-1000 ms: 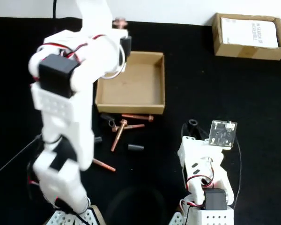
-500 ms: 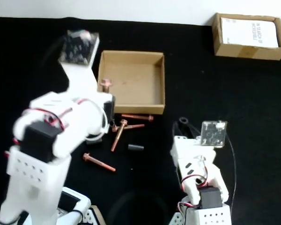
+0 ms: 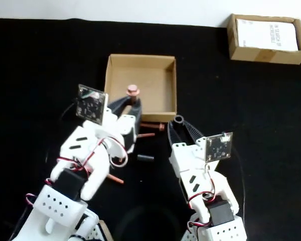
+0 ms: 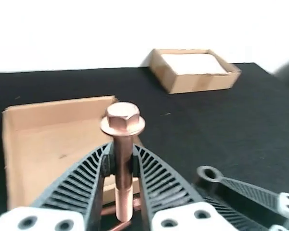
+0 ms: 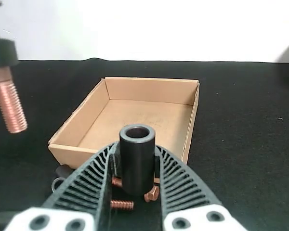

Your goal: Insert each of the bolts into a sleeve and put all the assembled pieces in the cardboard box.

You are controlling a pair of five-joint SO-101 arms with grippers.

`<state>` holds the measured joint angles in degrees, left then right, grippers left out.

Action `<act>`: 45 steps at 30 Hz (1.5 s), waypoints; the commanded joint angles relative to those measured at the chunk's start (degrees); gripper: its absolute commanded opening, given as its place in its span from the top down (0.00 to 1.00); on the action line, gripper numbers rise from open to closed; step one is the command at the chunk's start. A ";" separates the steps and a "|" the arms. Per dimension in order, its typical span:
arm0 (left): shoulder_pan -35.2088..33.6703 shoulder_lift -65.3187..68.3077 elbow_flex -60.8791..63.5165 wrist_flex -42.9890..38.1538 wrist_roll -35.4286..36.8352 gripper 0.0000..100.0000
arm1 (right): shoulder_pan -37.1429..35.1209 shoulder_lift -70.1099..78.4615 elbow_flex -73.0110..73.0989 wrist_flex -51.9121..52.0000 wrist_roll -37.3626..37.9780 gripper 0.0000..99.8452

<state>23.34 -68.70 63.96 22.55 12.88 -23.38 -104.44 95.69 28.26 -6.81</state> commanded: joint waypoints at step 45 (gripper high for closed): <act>14.29 28.97 -17.45 -17.14 -0.70 0.99 | -0.22 -0.40 3.12 -1.01 0.35 0.99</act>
<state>37.32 -40.48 48.92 6.99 12.70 -23.38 -104.44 95.69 28.26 -6.81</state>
